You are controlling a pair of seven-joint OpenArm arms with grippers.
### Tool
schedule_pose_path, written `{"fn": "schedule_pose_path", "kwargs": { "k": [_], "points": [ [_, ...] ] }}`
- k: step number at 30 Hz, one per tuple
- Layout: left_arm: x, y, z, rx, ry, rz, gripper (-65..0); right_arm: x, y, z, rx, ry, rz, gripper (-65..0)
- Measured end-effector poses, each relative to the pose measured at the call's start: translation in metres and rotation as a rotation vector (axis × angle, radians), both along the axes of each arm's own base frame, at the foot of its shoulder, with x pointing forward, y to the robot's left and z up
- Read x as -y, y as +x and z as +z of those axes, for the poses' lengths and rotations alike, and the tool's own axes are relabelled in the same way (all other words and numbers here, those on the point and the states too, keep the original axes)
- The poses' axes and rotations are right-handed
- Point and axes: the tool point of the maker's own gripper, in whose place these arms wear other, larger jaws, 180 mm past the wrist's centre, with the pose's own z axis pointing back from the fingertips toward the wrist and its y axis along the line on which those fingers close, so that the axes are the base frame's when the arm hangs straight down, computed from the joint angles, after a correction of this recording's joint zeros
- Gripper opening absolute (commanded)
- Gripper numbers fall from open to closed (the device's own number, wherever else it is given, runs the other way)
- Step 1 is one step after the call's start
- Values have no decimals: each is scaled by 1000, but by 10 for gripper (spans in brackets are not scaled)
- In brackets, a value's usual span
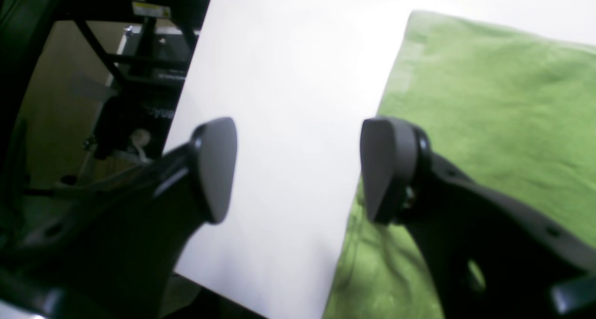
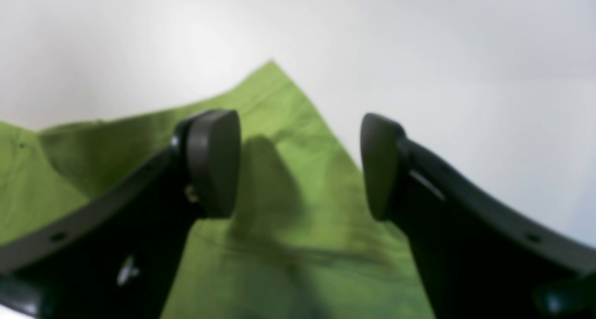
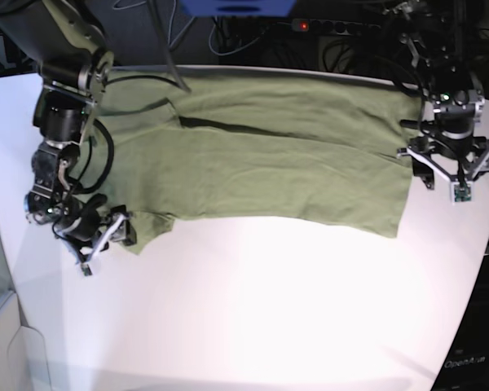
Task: Fold the T-shirt properly
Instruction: 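Open both grippers and move the right gripper to the shirt's hem corner, then lower both grippers and grasp the hem corners of the shirt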
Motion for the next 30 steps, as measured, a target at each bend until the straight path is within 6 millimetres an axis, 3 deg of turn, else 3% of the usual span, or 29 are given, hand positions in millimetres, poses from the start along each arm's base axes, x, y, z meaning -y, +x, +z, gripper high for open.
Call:
{"fn": "schedule_pose_path", "kwargs": {
  "k": [9, 11, 15, 18, 28, 30],
  "points": [
    [0, 0, 0, -1, 0, 1, -251, -5, 0, -7, 16, 39, -7, -255],
    [0, 0, 0, 1, 1, 1, -251, -5, 0, -7, 15, 37, -6, -315],
    [0, 0, 0, 1, 0, 1, -251, -5, -2, -9, 9, 37, -8, -541],
    [-1, 7, 6, 21, 2, 2, -251, -6, -3, -10, 2, 34, -4, -628],
    [-1, 35, 25, 102, -10, 8, -247, -3, -6, -8, 11, 15, -1, -644],
    [-1, 42, 16, 89, -31, 9, -247, -1, -6, -6, 23, 12, -2, -644]
  ]
}}
